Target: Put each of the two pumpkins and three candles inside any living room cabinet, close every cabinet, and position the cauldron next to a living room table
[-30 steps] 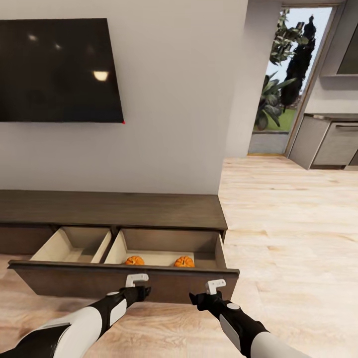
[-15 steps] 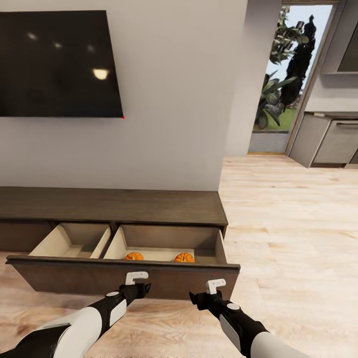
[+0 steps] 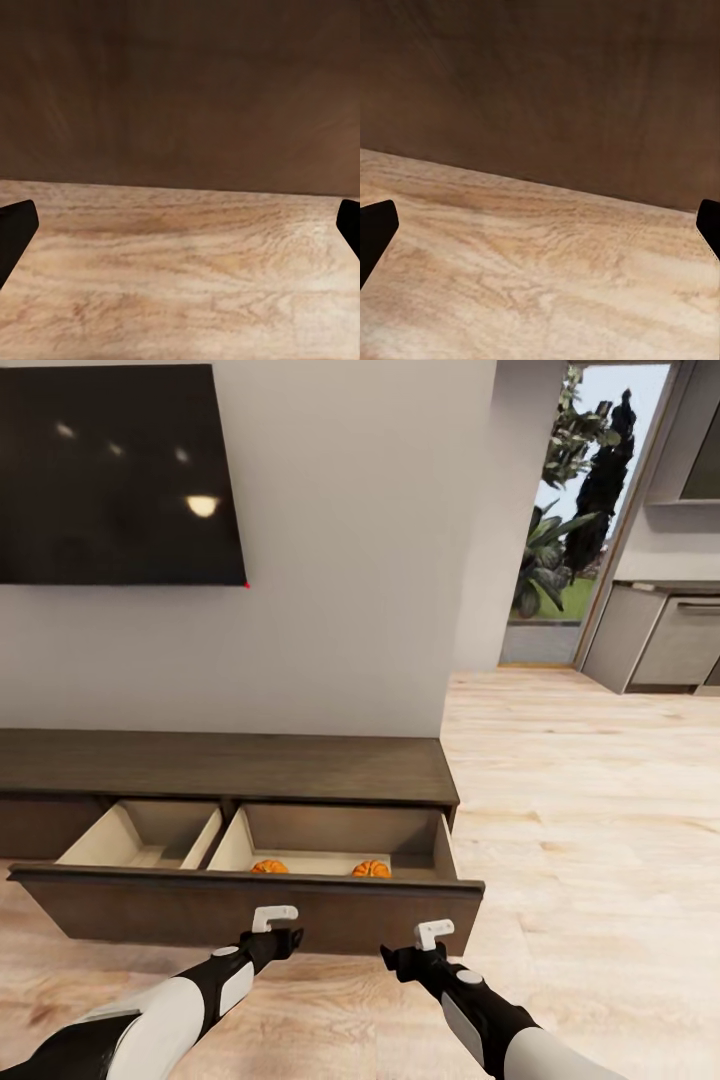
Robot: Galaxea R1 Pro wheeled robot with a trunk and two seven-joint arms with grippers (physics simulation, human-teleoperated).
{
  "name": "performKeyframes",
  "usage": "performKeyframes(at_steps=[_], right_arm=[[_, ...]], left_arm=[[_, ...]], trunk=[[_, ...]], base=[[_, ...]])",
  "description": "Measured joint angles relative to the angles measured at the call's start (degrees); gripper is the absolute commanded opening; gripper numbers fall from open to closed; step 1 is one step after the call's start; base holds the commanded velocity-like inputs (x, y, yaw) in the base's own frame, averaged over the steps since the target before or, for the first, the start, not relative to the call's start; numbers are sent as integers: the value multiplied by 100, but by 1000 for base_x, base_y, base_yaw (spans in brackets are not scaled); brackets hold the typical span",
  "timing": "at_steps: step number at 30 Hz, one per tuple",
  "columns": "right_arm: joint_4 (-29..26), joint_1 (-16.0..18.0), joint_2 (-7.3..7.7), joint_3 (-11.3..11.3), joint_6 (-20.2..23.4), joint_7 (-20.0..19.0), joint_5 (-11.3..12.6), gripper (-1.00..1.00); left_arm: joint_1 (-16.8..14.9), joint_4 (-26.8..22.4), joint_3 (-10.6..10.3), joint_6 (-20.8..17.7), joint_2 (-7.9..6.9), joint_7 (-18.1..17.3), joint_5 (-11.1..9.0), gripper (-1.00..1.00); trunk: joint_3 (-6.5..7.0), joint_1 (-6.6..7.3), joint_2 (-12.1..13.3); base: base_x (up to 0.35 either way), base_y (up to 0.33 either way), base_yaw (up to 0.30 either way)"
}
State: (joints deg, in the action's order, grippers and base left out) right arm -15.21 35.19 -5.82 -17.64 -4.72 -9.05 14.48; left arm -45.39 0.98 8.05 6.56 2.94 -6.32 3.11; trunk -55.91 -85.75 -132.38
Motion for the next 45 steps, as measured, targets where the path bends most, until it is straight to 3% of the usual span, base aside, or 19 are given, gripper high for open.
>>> performKeyframes(at_steps=[27,45], right_arm=[[0,0,-9,-4,-364,12,8,100],[0,0,-4,-2,-588,14,12,100]], left_arm=[[-1,-30,28,-7,-16,7,-22,100],[-2,-50,28,-5,-12,-9,-24,100]], trunk=[[-485,-593,-1082],[-884,-640,-1108]], base=[[0,0,0],[0,0,0]])
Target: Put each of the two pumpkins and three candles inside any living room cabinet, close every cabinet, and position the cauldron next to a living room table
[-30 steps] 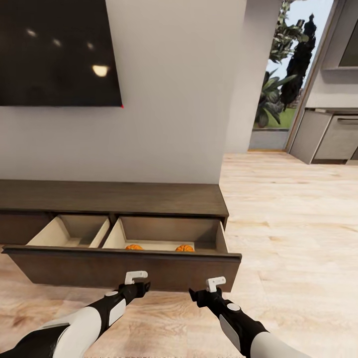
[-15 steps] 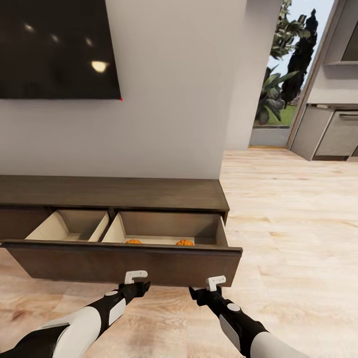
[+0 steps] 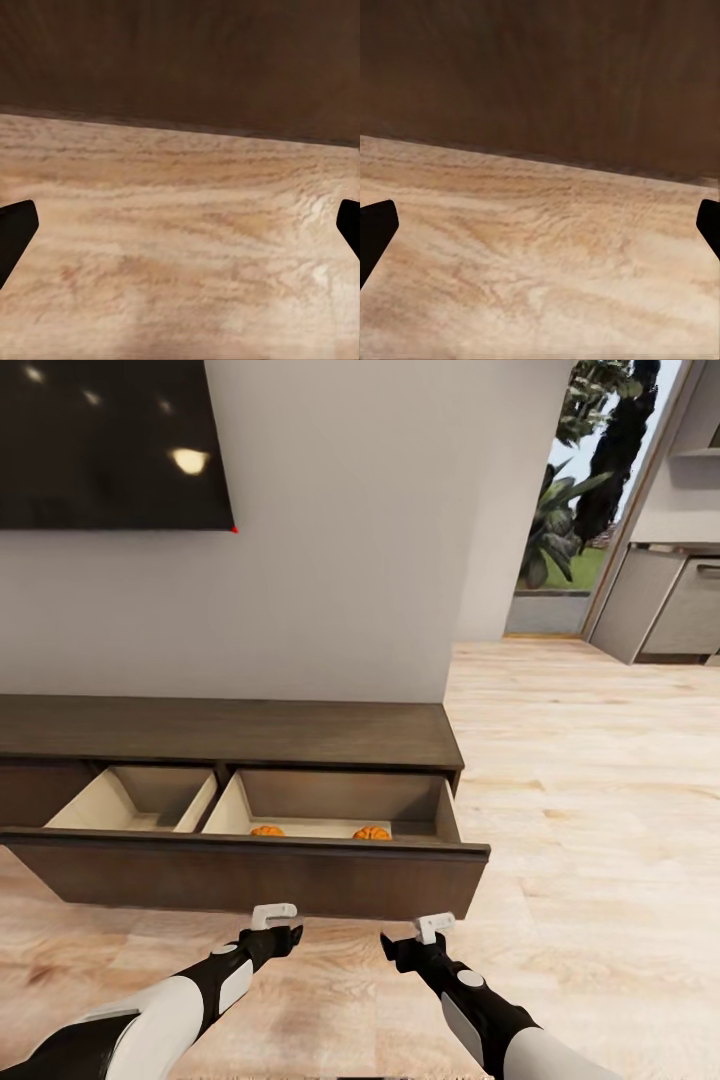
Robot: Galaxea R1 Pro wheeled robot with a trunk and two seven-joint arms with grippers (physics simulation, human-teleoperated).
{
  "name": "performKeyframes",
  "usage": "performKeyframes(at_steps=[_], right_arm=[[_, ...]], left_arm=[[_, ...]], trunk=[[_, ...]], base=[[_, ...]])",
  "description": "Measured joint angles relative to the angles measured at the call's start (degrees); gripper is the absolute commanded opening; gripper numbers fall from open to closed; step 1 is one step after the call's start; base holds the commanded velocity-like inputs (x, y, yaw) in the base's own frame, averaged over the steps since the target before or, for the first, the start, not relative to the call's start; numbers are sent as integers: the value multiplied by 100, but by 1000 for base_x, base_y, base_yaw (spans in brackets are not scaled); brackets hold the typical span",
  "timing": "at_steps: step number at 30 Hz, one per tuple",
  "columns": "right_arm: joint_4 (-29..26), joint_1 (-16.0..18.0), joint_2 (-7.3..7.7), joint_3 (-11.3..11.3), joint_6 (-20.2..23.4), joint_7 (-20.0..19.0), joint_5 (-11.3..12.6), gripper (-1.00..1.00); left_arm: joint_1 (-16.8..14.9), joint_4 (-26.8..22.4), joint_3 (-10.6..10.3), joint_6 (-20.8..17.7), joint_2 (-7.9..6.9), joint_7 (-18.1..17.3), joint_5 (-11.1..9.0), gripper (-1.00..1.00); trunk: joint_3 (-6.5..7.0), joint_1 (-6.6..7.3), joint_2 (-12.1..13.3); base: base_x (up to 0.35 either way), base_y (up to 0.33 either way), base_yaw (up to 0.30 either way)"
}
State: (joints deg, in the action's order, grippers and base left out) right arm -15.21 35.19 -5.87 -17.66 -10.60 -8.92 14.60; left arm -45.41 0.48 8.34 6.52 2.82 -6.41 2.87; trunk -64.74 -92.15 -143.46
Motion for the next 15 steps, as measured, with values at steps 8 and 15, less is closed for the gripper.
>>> performKeyframes(at_steps=[8,15], right_arm=[[-7,0,3,-3,-6,0,0,100],[-9,0,4,3,-12,0,0,100]], left_arm=[[0,-1,6,0,0,-13,0,100],[0,-8,8,8,-10,-21,0,100]], trunk=[[-177,-21,-11],[-178,-20,-11]], base=[[0,0,0],[0,0,0]])
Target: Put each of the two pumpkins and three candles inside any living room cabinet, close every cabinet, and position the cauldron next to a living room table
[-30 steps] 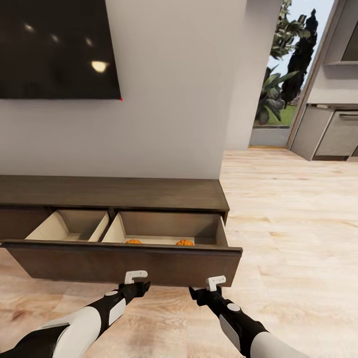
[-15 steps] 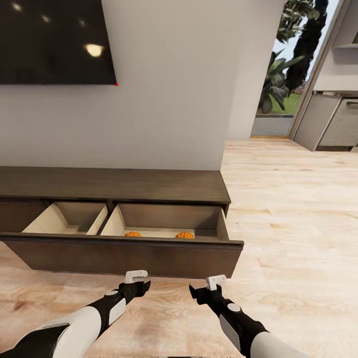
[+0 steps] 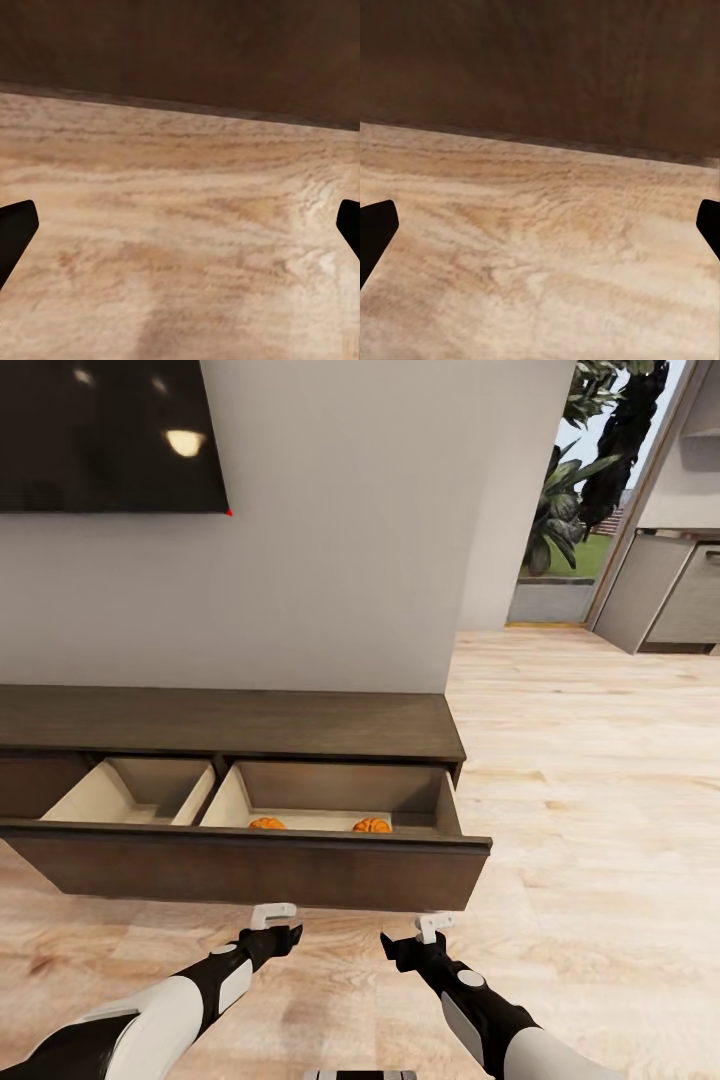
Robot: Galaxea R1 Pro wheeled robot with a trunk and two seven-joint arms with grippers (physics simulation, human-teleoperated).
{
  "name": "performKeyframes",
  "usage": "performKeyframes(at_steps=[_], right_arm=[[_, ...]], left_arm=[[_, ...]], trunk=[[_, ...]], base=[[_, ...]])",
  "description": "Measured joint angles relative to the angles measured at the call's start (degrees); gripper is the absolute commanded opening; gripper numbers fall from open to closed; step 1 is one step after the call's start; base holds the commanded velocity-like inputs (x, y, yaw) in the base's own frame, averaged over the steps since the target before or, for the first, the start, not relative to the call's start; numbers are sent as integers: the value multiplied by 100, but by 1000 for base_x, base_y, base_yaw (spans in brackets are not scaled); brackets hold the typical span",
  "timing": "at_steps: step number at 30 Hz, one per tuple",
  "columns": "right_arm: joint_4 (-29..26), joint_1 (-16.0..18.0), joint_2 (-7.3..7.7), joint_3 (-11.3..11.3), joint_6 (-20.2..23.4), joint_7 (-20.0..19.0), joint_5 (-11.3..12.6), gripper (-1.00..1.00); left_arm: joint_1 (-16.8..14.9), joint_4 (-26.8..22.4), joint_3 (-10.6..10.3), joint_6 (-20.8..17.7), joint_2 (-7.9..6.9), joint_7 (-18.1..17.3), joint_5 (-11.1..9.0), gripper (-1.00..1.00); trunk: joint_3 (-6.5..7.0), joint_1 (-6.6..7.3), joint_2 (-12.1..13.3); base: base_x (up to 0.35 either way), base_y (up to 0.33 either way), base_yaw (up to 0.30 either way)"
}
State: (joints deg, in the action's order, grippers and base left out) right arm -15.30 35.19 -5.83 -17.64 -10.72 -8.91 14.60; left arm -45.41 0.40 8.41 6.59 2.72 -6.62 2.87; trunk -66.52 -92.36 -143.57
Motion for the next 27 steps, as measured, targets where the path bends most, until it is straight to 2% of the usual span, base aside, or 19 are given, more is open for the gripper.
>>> performKeyframes(at_steps=[11,21,27], right_arm=[[0,0,1,-6,-214,2,0,100],[0,0,1,-6,-238,2,0,100],[0,0,1,-4,-239,2,0,100]], left_arm=[[-1,4,-9,19,-2,50,-3,100],[0,0,-9,36,1,47,-5,100],[0,-9,1,36,0,42,-8,100]], trunk=[[0,1,0],[0,0,0],[-132,-16,-8]], base=[[65,0,0],[16,0,0],[0,0,0]])
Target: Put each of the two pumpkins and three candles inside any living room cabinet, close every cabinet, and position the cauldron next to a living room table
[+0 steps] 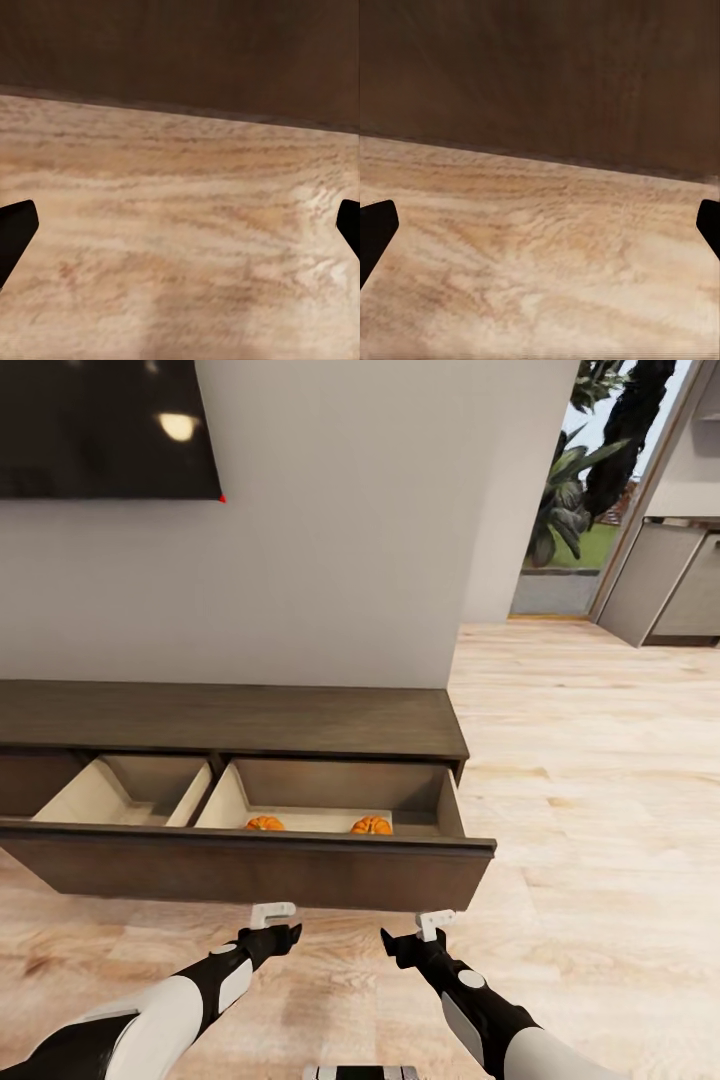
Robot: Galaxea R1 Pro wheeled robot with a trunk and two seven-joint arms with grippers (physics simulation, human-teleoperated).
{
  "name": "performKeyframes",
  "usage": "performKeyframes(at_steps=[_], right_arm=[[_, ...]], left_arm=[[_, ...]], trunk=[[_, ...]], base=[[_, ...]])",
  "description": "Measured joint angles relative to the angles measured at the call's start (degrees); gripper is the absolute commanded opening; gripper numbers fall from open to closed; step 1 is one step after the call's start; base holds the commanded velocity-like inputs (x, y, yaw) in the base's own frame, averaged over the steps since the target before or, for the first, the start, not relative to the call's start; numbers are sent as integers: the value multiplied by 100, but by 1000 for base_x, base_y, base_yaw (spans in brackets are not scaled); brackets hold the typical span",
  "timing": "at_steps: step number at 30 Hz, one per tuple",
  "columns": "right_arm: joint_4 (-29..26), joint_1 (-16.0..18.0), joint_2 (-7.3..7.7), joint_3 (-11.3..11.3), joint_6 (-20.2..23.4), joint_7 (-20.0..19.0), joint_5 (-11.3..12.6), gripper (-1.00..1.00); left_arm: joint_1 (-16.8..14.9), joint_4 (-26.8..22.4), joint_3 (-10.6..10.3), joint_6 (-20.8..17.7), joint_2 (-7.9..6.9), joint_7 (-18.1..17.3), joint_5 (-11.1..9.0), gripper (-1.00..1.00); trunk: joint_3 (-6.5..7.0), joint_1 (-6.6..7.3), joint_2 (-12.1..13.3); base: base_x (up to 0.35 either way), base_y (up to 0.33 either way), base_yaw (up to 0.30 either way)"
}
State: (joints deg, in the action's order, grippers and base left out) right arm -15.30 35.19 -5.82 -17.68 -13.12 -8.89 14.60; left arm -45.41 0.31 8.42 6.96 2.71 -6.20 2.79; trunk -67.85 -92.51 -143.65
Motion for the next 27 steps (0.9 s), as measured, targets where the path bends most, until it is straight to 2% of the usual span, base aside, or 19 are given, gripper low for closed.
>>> performKeyframes(at_steps=[16,27], right_arm=[[0,0,0,5,-5,0,4,100],[0,0,0,-2,-9,0,3,100]], left_arm=[[0,-18,8,0,-13,2,-5,100],[0,-18,15,9,-16,4,-10,100]], trunk=[[-355,-41,-22],[-355,-41,-22]], base=[[0,0,0],[2,0,0]])
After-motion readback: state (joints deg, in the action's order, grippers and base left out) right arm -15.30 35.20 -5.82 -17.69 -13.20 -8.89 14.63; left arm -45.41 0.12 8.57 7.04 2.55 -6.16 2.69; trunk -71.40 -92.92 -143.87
